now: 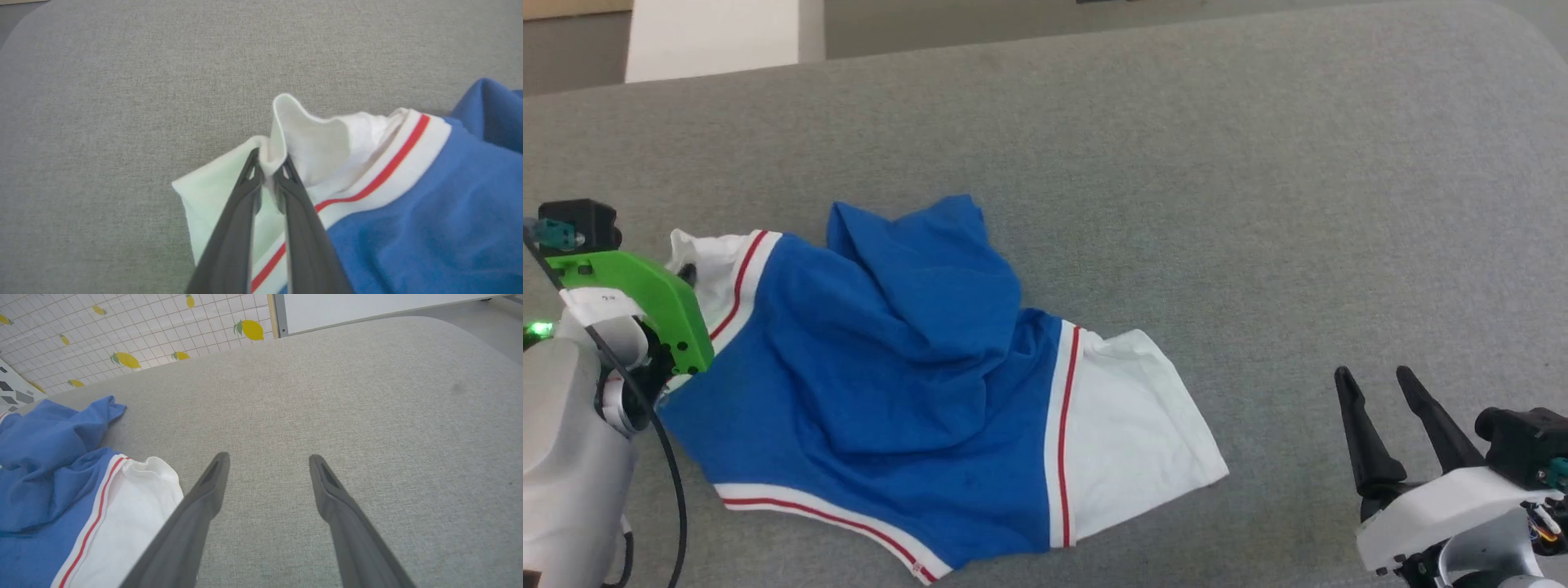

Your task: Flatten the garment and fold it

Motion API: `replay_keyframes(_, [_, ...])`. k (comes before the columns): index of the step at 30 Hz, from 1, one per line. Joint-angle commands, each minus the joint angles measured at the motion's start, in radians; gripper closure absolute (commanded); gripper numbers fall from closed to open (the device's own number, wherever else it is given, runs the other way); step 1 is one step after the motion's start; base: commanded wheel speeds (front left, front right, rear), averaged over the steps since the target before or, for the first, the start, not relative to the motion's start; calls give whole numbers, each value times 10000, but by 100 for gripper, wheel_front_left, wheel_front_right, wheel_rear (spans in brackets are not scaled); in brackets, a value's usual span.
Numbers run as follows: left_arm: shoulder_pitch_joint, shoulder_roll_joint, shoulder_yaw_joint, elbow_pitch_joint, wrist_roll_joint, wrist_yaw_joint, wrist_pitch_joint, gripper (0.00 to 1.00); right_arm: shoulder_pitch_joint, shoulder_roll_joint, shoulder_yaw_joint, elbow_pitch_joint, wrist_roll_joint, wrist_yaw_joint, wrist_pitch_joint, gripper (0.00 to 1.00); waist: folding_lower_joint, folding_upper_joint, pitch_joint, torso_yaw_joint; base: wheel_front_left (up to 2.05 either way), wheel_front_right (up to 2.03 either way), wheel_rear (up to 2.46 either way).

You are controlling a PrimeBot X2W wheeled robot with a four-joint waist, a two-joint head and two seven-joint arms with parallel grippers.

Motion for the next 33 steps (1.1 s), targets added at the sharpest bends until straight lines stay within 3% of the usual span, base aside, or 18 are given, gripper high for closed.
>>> replay_keyframes(1, [-200, -121, 44, 209, -122, -98, -306, 0, -176, 16, 6, 50, 65, 35, -68, 0, -1, 120, 85, -99, 0, 0, 0])
replay_keyframes(8, [95, -562, 74, 786, 202, -157, -2620, 0, -92, 16, -17, 98, -56, 35, -38, 0, -1, 120, -496, 294, 0, 0, 0])
replay_keyframes(16, [1273, -811, -21, 85, 950, 302, -5279, 0, 295, 16, -133, -50, -193, 35, 207, 0, -1, 120, -1562, 896, 0, 0, 0])
replay_keyframes(27, [4392, -846, 584, -3358, 1788, 1564, -5617, 0, 954, 16, -112, -256, -298, 35, 606, 0, -1, 120, -2481, 1223, 0, 0, 0])
replay_keyframes(33, [6035, -947, 638, -4967, 1915, 2018, -5619, 0, 1277, 16, 95, 49, -540, 35, 1553, 0, -1, 120, -2699, 1301, 0, 0, 0])
